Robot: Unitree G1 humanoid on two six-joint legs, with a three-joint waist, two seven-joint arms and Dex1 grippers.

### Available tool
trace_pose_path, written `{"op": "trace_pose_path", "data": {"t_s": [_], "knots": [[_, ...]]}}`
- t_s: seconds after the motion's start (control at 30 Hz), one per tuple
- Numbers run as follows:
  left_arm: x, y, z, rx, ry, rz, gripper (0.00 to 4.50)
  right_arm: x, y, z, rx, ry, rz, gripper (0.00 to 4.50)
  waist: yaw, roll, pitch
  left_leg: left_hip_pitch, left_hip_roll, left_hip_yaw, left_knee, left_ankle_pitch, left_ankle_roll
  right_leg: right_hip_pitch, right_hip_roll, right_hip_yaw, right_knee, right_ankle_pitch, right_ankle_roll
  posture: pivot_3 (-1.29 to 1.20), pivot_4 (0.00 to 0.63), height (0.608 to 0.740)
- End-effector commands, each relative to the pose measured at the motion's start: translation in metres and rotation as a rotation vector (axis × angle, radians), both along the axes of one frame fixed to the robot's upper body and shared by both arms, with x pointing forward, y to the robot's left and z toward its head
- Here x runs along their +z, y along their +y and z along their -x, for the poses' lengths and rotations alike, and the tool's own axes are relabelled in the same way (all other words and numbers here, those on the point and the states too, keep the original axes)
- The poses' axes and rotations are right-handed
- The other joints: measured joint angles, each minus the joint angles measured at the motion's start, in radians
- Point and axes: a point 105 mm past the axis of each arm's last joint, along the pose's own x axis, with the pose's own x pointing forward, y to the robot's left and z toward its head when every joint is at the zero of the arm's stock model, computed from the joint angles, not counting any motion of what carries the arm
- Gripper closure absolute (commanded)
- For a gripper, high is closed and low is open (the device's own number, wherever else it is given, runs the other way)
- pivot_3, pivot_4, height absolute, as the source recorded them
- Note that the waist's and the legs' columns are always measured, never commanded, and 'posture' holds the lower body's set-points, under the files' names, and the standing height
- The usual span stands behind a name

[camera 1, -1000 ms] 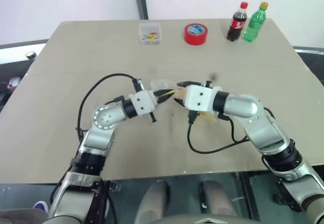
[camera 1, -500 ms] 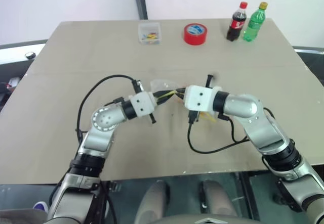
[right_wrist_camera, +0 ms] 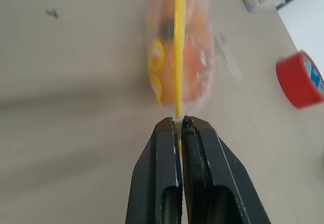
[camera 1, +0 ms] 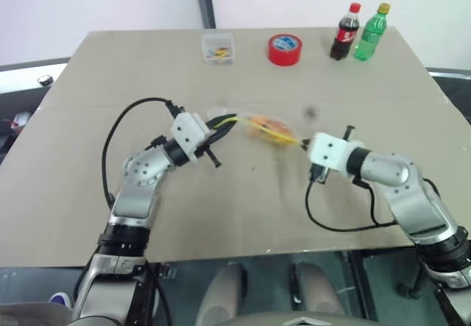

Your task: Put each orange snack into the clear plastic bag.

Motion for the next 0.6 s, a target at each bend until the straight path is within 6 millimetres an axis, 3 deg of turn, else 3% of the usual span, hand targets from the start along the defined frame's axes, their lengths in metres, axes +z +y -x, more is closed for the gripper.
{"op": "trace_pose_path", "data": {"t_s": [0.03,0.13,0.27,0.37,0.5,0.6], "knots": [[0.023,0.007,-0.001,0.024,-0.057,0.058,4.5,0.019,-0.023,-0.006,-0.091,-0.075,0.0,4.42,0.0,0.0,0.0,0.0,0.0,0.0,0.0,0.0,0.0,0.0,0.0,0.0,0.0,0.0,0.0,0.0,0.15,0.736],[0.021,0.004,-0.003,0.01,-0.019,0.059,4.5,0.032,-0.026,-0.013,-0.11,-0.12,-0.028,4.42,0.001,0.0,0.0,0.0,0.0,0.0,0.0,0.0,0.0,0.0,0.0,0.0,0.0,0.0,0.0,0.0,0.15,0.736],[0.03,0.002,-0.034,0.043,0.061,0.075,4.5,0.075,-0.032,-0.044,-0.164,-0.299,-0.052,4.42,0.003,0.0,0.0,0.0,-0.001,0.0,0.0,0.0,0.0,0.0,0.0,0.0,0.0,0.0,0.0,0.0,0.15,0.736],[0.047,0.007,-0.058,0.06,0.131,0.134,4.5,0.102,-0.037,-0.058,-0.179,-0.402,-0.047,4.42,0.007,0.0,0.0,0.0,-0.001,0.002,0.001,0.0,0.0,0.001,0.0,-0.002,0.001,0.0,0.0,0.0,0.15,0.736],[0.071,0.012,-0.072,0.047,0.156,0.195,4.5,0.134,-0.046,-0.062,-0.186,-0.503,-0.041,4.42,0.005,0.0,0.0,-0.001,-0.001,0.003,0.001,0.003,-0.004,0.001,0.0,-0.002,-0.001,0.0,0.0,0.0,0.15,0.736],[0.075,0.01,-0.071,0.017,0.142,0.184,4.5,0.144,-0.052,-0.059,-0.192,-0.531,-0.035,4.42,0.001,0.0,0.0,-0.006,-0.001,0.003,-0.001,0.003,-0.004,-0.005,-0.001,0.0,-0.002,-0.001,0.001,0.0,0.15,0.736]]}}
